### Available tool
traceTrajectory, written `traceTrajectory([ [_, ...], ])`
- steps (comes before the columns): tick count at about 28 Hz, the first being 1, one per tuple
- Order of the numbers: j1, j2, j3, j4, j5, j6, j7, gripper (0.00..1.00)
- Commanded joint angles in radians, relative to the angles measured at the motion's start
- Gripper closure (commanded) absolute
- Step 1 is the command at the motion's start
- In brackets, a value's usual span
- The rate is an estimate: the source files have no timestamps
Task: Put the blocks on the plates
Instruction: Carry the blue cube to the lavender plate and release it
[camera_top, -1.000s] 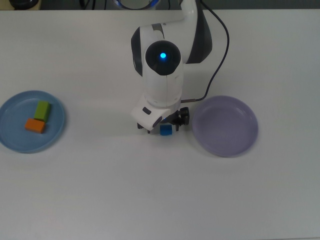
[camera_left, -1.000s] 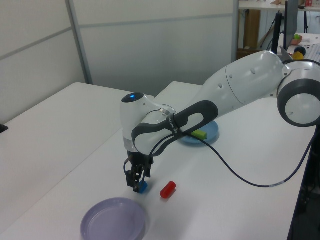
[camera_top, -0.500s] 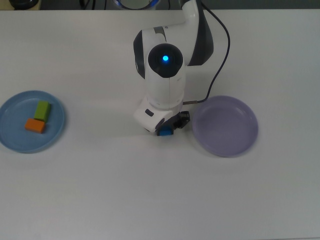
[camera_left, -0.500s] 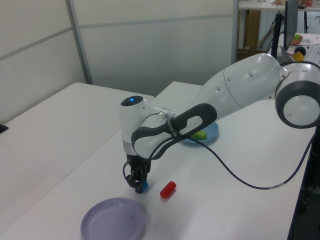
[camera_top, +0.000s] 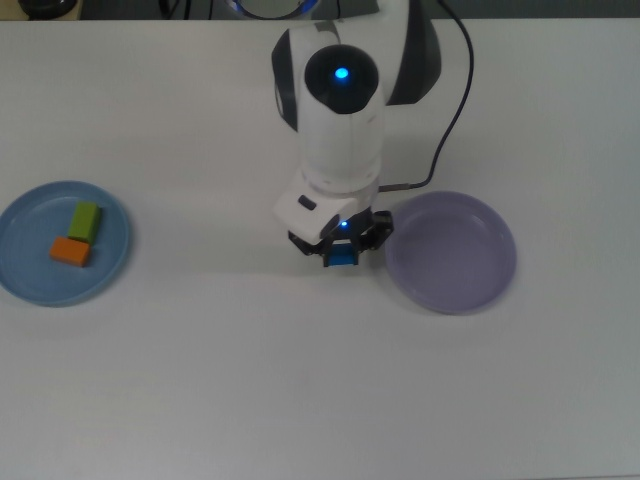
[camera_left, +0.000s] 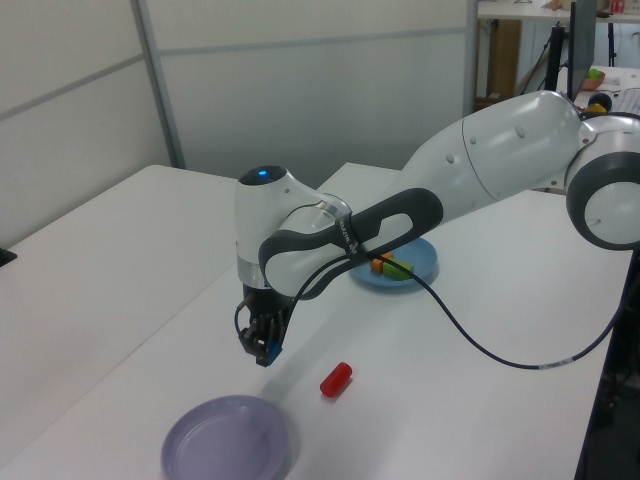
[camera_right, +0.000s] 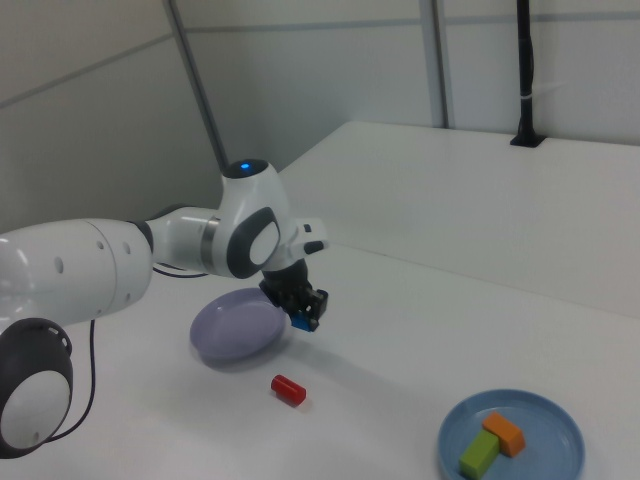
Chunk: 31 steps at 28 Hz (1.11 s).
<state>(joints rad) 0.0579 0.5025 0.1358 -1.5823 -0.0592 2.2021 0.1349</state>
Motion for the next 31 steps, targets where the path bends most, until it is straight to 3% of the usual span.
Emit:
traceTrajectory([
  [1,0.072,-0.022,-0.005,-0.019,0.004,-0.010,0.072,1.00],
  [9,0.161,-0.016,-0.007,-0.018,-0.016,-0.002,0.143,0.97],
  [13,0.187,-0.012,-0.007,-0.018,-0.043,-0.001,0.161,0.79],
  [14,0.192,-0.010,-0.007,-0.018,-0.051,-0.001,0.163,0.69],
  [15,0.197,-0.007,-0.007,-0.018,-0.065,-0.001,0.161,0.26],
  [16,0.198,-0.004,-0.005,-0.018,-0.068,-0.001,0.164,0.00],
  [31,0.226,-0.010,-0.012,-0.019,-0.077,-0.004,0.238,0.00],
])
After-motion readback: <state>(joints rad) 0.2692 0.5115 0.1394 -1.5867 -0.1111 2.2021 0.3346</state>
